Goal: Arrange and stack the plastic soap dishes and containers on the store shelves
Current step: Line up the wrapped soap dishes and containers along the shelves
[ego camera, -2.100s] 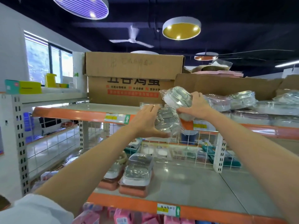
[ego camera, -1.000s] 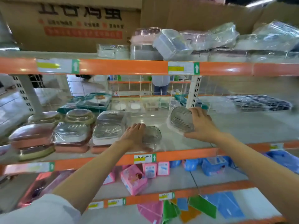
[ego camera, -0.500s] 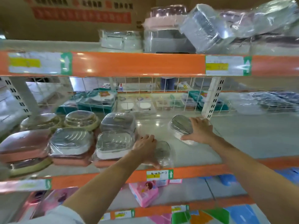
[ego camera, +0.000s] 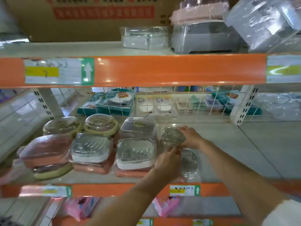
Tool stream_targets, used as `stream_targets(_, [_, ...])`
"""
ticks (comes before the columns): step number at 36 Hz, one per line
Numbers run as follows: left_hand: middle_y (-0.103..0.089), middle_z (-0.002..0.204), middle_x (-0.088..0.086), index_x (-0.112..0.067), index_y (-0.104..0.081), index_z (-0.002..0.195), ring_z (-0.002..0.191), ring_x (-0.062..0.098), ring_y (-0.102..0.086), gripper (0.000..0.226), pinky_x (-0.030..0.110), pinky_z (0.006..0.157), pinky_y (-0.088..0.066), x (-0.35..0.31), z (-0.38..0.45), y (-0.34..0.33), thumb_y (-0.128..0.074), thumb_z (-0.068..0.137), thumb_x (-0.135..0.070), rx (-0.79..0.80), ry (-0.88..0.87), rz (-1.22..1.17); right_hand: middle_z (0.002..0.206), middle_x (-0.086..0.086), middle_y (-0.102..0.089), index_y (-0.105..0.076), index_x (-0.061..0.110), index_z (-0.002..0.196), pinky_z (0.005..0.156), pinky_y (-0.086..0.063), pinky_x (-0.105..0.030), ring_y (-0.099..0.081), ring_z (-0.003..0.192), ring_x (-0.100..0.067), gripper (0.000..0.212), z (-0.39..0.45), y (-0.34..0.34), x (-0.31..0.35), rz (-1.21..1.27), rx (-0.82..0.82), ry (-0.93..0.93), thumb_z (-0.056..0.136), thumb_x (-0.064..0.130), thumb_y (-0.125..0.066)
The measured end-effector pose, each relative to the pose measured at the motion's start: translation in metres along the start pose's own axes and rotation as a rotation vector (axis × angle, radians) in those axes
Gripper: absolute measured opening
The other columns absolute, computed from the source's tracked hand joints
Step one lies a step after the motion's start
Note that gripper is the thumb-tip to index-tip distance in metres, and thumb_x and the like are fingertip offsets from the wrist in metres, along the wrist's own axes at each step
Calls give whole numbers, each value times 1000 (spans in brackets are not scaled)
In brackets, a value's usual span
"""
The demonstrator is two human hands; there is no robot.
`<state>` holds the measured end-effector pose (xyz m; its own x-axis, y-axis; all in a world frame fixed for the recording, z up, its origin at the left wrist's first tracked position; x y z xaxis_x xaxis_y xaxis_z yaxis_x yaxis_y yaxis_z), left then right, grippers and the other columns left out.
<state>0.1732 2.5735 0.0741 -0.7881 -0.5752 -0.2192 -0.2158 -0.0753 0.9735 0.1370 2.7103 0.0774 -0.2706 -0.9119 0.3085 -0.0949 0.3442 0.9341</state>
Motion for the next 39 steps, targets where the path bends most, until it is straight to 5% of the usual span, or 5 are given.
stream_targets(7, [-34,146,8,-1,-32,143,135,26,-33,64,42,100,-44,-5,5,1,-61,87,-14,-14,-2,97,156,-5,-25,-23,15,150,113,-25,-36,-25,141,-24,91,-16,4,-4,56,-48,-44,79,45,-72])
stream_targets(16, [-22,153,9,-1,-20,147,139,29,-29,87,45,105,-40,-10,-1,4,-71,82,-31,82,17,191,145,-10,-39,-33,13,146,107,-34,-37,-37,132,-27,77,-83,19,-14,23,-103,-64,84,39,-70])
stream_targets(20, [-37,144,10,-2,-33,141,133,28,-39,78,40,103,-41,-20,-11,15,-70,83,-39,98,36,183,141,-10,-43,-39,8,140,102,-35,-32,-42,129,-24,68,-116,25,-12,-9,-88,-29,85,35,-69])
stream_targets(31, [-48,137,5,-17,-49,132,125,26,-47,50,36,98,-43,-71,-58,73,-59,89,-39,-23,-9,133,130,-9,-52,-46,7,132,85,-34,-19,-52,114,-21,55,-205,60,13,-43,-119,63,87,31,-67])
stream_targets(39, [-59,122,2,-17,-57,123,111,20,-54,38,32,89,-44,-106,-104,162,-56,90,-36,-292,-137,140,108,-1,-58,-52,11,127,88,-45,-28,-58,102,-20,48,-269,120,52,-23,-235,174,86,32,-68])
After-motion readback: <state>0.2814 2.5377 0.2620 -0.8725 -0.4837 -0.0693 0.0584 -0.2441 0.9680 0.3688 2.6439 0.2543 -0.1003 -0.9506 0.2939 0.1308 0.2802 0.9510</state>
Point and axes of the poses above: each hand's wrist, its own z-axis towards the middle knuckle, its own y-axis out of the back of the hand, x = y × z, the point moved 5 cm from there along z, towards the middle knuckle
